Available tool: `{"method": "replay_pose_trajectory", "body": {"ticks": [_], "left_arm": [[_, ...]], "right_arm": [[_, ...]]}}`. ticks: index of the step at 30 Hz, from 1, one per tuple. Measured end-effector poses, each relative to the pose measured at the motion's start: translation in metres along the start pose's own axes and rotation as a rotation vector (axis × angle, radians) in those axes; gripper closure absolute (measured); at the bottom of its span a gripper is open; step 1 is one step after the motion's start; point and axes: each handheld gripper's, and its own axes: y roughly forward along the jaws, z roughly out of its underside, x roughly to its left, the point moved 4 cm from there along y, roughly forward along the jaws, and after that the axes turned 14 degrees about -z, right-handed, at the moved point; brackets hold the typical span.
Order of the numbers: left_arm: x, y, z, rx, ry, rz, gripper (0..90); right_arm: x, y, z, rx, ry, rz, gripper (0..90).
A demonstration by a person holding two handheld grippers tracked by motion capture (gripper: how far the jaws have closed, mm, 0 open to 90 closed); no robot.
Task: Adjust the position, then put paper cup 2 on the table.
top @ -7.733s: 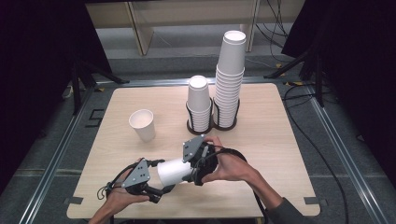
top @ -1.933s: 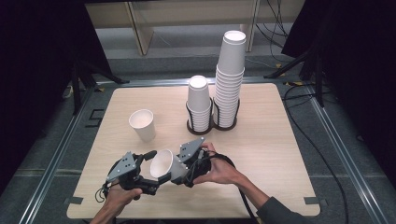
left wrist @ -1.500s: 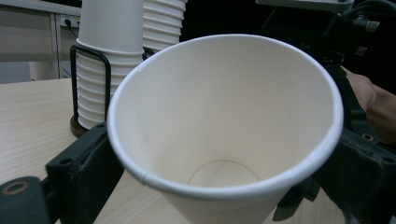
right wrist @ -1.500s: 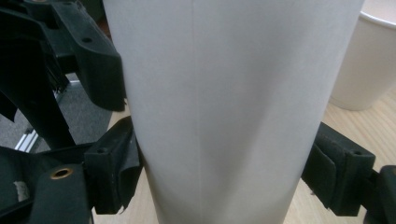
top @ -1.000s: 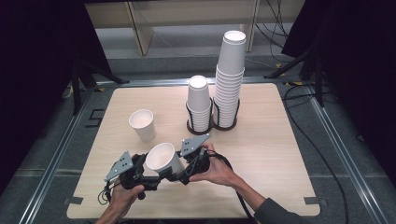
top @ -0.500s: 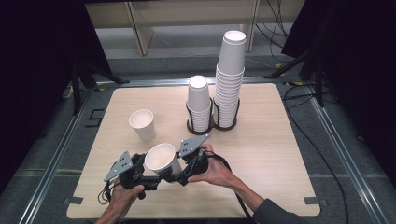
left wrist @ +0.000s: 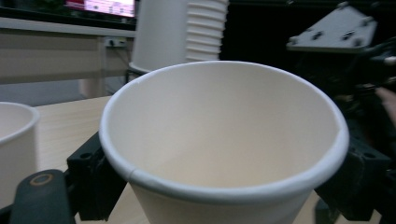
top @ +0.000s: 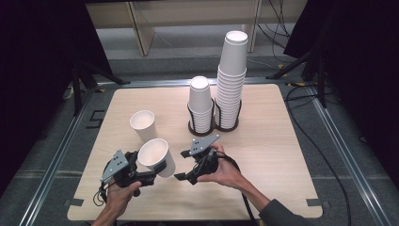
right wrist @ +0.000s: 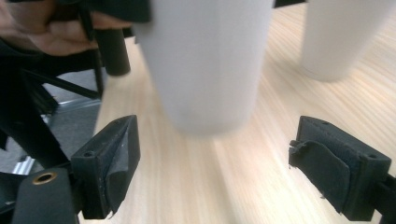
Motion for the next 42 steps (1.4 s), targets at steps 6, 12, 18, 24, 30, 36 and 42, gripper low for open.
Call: {"method": "replay_pose_trajectory", "body": {"ticks": [6,12,18,24,30,36,42], "left_arm": [[0.016,0.007,0.005,0.023,0.049,-0.129,13.8],[0.026,0.013,0.010,0.057,0.077,-0.186,13.7],[0.034,0.017,0.013,0.057,0.068,-0.214,13.6],[0.037,0.021,0.016,0.067,0.058,-0.222,13.6],[0.037,0.026,0.019,0.083,0.062,-0.226,13.5],[0.038,0.037,0.022,0.079,0.073,-0.228,13.4],[0.039,0.047,0.026,0.087,0.079,-0.241,13.4]], "right_arm": [[-0.002,-0.020,0.009,0.007,0.001,0.104,17.4],[-0.001,-0.042,0.024,0.012,0.024,0.177,17.4],[-0.002,-0.055,0.035,0.015,0.047,0.216,17.3],[-0.001,-0.062,0.043,0.027,0.065,0.241,17.5],[-0.001,-0.066,0.049,0.026,0.079,0.257,17.8],[0.000,-0.066,0.051,0.038,0.077,0.255,18.2],[0.000,-0.064,0.052,0.041,0.074,0.247,18.3]]}}
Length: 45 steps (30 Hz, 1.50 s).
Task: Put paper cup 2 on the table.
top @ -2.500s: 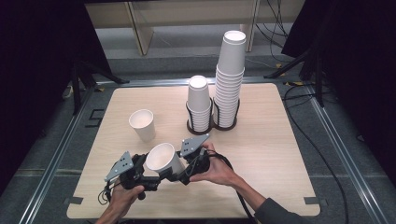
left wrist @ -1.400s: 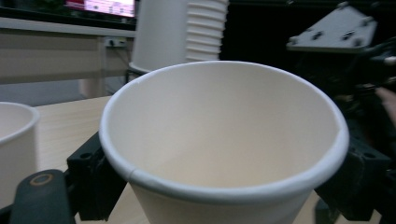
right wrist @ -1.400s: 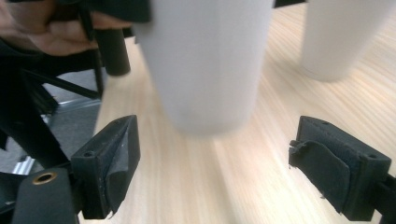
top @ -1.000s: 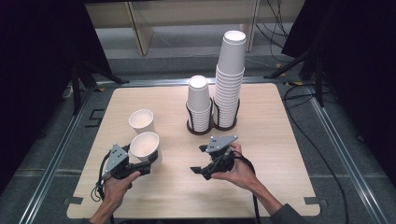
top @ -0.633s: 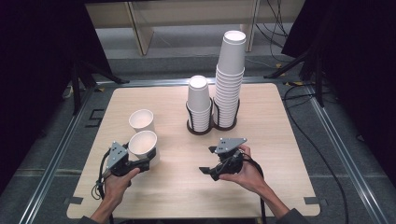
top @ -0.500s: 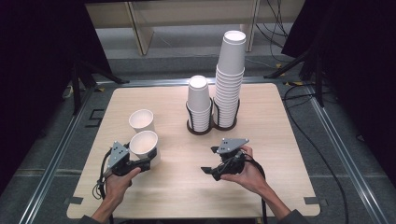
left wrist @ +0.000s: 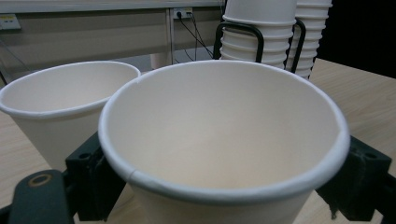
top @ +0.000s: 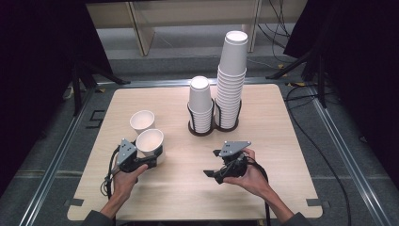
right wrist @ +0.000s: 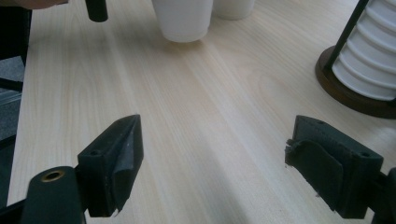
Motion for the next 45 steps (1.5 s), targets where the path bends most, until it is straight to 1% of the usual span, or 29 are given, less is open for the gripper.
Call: {"method": "replay_pose_trajectory", "body": {"ticks": [1,2,3,6,7,8,9,11,12,14,17,18,20,21,24,26,27,29,30,33,34,35,36,37,38,40,42,43,45], "left_arm": [[0.000,0.002,0.000,0.002,0.000,0.000,13.3],[-0.001,0.004,0.000,-0.008,-0.004,0.001,13.3],[-0.001,0.006,0.001,0.004,0.002,-0.002,13.4],[-0.004,0.012,0.002,0.004,-0.001,0.002,13.3],[-0.005,0.013,0.003,0.014,0.000,0.002,13.3],[-0.007,0.016,0.003,0.001,-0.010,0.008,13.3],[-0.007,0.016,0.003,0.013,-0.001,0.003,13.3],[-0.009,0.018,0.004,0.016,-0.003,0.002,13.3],[-0.010,0.020,0.004,0.013,-0.008,0.004,13.3],[-0.011,0.022,0.005,0.018,0.000,0.001,13.3],[-0.012,0.026,0.006,0.013,0.000,-0.005,13.3],[-0.012,0.027,0.006,0.017,0.001,-0.008,13.2],[-0.012,0.030,0.008,0.018,0.015,-0.008,13.2],[-0.012,0.031,0.009,0.022,0.016,-0.011,13.1],[-0.012,0.034,0.010,0.015,0.023,-0.013,13.0],[-0.013,0.035,0.010,0.015,0.026,-0.018,12.9],[-0.013,0.037,0.010,-0.004,0.028,-0.012,12.8],[-0.013,0.036,0.011,0.008,0.045,-0.023,12.2],[-0.013,0.036,0.011,0.002,0.046,-0.023,11.9],[-0.013,0.036,0.012,-0.001,0.049,-0.019,10.8],[-0.013,0.037,0.013,-0.008,0.035,-0.016,10.5],[-0.012,0.038,0.015,0.001,0.032,-0.014,10.2],[-0.011,0.037,0.016,0.012,0.041,-0.018,10.0],[-0.011,0.039,0.018,0.004,0.036,-0.010,9.8],[-0.010,0.039,0.019,0.005,0.035,-0.009,10.8],[-0.009,0.036,0.018,0.015,0.029,-0.007,11.0],[-0.009,0.036,0.019,0.001,0.037,-0.003,11.0],[-0.008,0.034,0.019,0.019,0.043,-0.001,11.0],[-0.008,0.033,0.021,0.029,0.041,0.004,11.5]], "right_arm": [[0.000,0.000,0.000,-0.001,-0.003,-0.003,18.4],[0.002,0.000,0.001,0.003,0.026,-0.007,18.4],[0.001,0.001,0.000,0.000,0.011,-0.011,18.4],[0.001,0.001,0.001,0.004,0.012,-0.014,18.5],[0.001,0.001,0.001,0.001,0.013,-0.016,18.5],[0.001,0.002,0.001,-0.004,0.015,-0.017,18.6],[0.001,0.002,0.001,-0.002,0.015,-0.017,18.6],[0.001,0.002,0.001,-0.005,0.016,-0.021,18.6],[0.001,0.002,0.001,0.001,0.014,-0.023,18.6],[0.001,0.002,0.001,0.001,0.014,-0.023,18.6],[0.002,0.003,0.001,0.000,0.016,-0.030,18.7],[0.002,0.003,0.001,0.001,0.006,-0.025,18.7],[0.002,0.003,0.001,0.003,0.007,-0.027,18.7],[0.003,0.004,0.001,0.005,0.019,-0.035,18.8],[0.002,0.004,0.001,0.002,0.007,-0.037,18.8],[0.003,0.004,0.001,0.000,0.013,-0.040,18.9],[0.002,0.004,0.001,0.001,0.008,-0.039,18.8],[0.003,0.005,0.001,-0.002,0.008,-0.039,18.9],[0.004,0.004,0.002,0.003,0.035,-0.040,18.9],[0.005,0.004,0.001,0.004,0.028,-0.040,18.9],[0.005,0.005,0.001,0.004,0.028,-0.040,18.9],[0.004,0.004,0.001,0.005,0.025,-0.040,18.9],[0.004,0.005,0.001,0.005,0.024,-0.038,18.9],[0.005,0.004,0.001,0.006,0.025,-0.039,18.9],[0.005,0.004,0.001,0.005,0.025,-0.042,18.9],[0.005,0.005,0.001,0.002,0.008,-0.051,18.9],[0.005,0.005,0.001,0.005,0.005,-0.054,19.1],[0.004,0.005,0.001,0.008,-0.006,-0.050,19.1],[0.005,0.005,0.001,0.007,-0.008,-0.050,19.2]]}}
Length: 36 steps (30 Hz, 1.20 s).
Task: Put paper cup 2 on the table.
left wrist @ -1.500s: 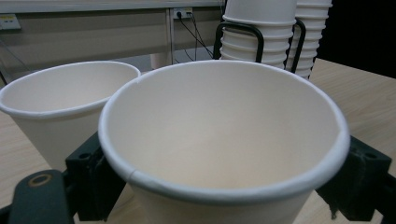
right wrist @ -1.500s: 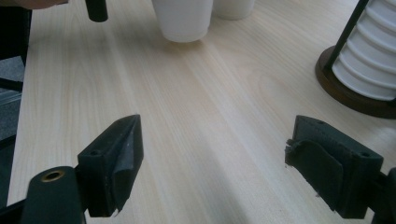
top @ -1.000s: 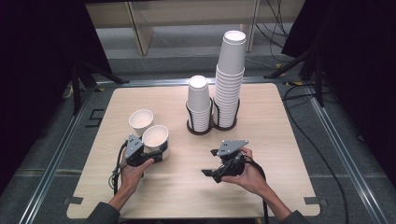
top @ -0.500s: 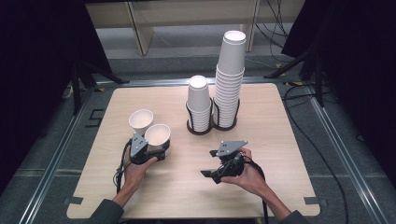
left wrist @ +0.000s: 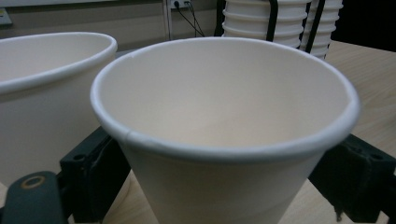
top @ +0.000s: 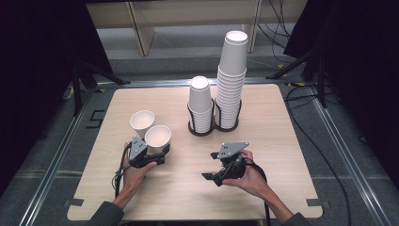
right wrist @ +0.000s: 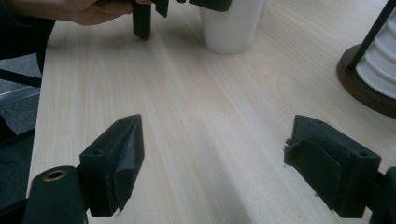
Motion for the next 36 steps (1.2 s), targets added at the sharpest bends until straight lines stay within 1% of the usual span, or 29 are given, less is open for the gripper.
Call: {"method": "replay_pose_trajectory", "body": {"ticks": [1,2,3,5,6,9,11,12,13,14,18,19,20,21,24,25,26,27,29,31,33,35,36], "left_arm": [[0.000,0.001,0.001,-0.005,0.003,0.007,12.4],[0.001,0.000,0.001,0.005,0.014,0.005,12.6],[0.001,0.000,0.001,0.016,0.012,-0.002,12.9],[0.002,0.000,0.002,0.010,0.017,0.003,12.9],[0.004,-0.002,0.002,0.025,0.032,-0.002,13.0],[0.008,-0.005,0.004,0.050,0.036,-0.024,13.6],[0.009,-0.005,0.005,0.058,0.044,-0.020,13.7],[0.009,-0.005,0.005,0.055,0.044,-0.017,13.7],[0.009,-0.005,0.005,0.051,0.044,-0.010,13.7],[0.010,-0.006,0.006,0.064,0.057,-0.010,13.7],[0.009,-0.009,0.010,0.093,0.063,-0.004,13.8],[0.009,-0.010,0.011,0.100,0.066,-0.004,13.8],[0.008,-0.011,0.013,0.099,0.055,-0.001,13.8],[0.009,-0.013,0.014,0.116,0.057,0.001,13.8],[0.009,-0.017,0.014,0.108,0.045,0.005,13.9],[0.009,-0.019,0.014,0.109,0.045,0.009,13.9],[0.010,-0.022,0.015,0.117,0.049,0.004,13.9],[0.010,-0.024,0.015,0.111,0.043,0.008,13.9],[0.011,-0.028,0.015,0.111,0.048,0.007,13.9],[0.011,-0.033,0.016,0.113,0.044,0.010,13.9],[0.012,-0.038,0.015,0.115,0.050,0.019,13.9],[0.012,-0.043,0.014,0.109,0.051,0.022,13.9],[0.012,-0.045,0.014,0.104,0.047,0.028,13.9]], "right_arm": [[0.000,0.000,0.000,0.002,0.001,-0.001,19.2],[0.001,0.000,0.000,0.001,0.000,-0.003,19.2],[0.001,0.000,0.000,0.002,0.000,-0.003,19.3],[0.001,0.000,0.000,0.002,0.001,-0.006,19.4],[0.001,0.000,0.000,0.002,0.000,-0.008,19.4],[0.002,0.000,0.000,0.005,0.003,-0.010,19.5],[0.003,0.001,0.001,0.003,0.013,-0.018,19.5],[0.003,0.001,0.001,0.002,0.010,-0.018,19.5],[0.002,0.000,0.001,0.005,-0.011,-0.009,19.5],[0.002,0.000,0.001,0.006,-0.003,-0.010,19.5],[0.003,0.000,0.001,0.011,-0.002,-0.015,19.6],[0.004,0.001,0.002,0.011,0.008,-0.021,19.7],[0.004,0.000,0.002,0.011,0.009,-0.023,19.7],[0.004,0.000,0.002,0.012,0.000,-0.017,19.7],[0.005,0.000,0.002,0.012,0.010,-0.026,19.7],[0.004,0.000,0.002,0.010,-0.002,-0.016,19.7],[0.006,0.000,0.003,0.011,0.028,-0.018,19.7],[0.006,0.000,0.003,0.012,0.025,-0.019,19.7],[0.006,0.001,0.003,0.012,0.010,-0.023,19.7],[0.006,0.001,0.003,0.011,0.010,-0.023,19.7],[0.005,0.000,0.003,0.012,0.009,-0.023,19.7],[0.005,-0.001,0.004,0.012,0.014,-0.019,19.7],[0.004,-0.001,0.004,0.012,0.007,-0.014,19.7]]}}
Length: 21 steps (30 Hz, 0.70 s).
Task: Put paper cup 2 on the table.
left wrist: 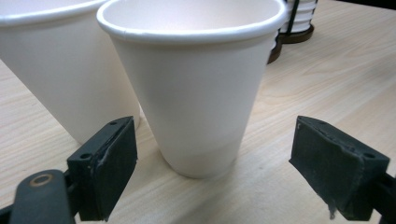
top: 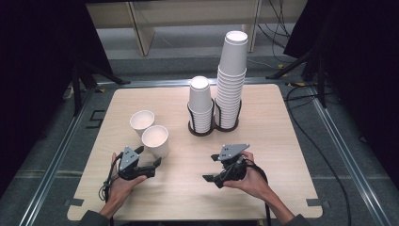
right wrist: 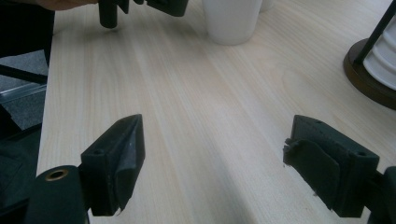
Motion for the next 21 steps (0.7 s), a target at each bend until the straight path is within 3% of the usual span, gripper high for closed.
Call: {"method": "replay_pose_trajectory", "body": {"ticks": [5,10,21], "left_arm": [[-0.004,-0.012,0.003,0.029,-0.009,0.034,13.9],[-0.010,-0.028,0.001,-0.001,-0.010,0.060,14.0],[-0.019,-0.055,0.001,-0.005,-0.010,0.091,14.0]], "right_arm": [[0.000,-0.002,0.002,-0.007,0.017,0.011,19.7],[-0.001,-0.011,0.008,-0.035,0.056,0.029,19.3],[0.009,-0.037,0.026,-0.090,0.093,0.065,18.3]]}}
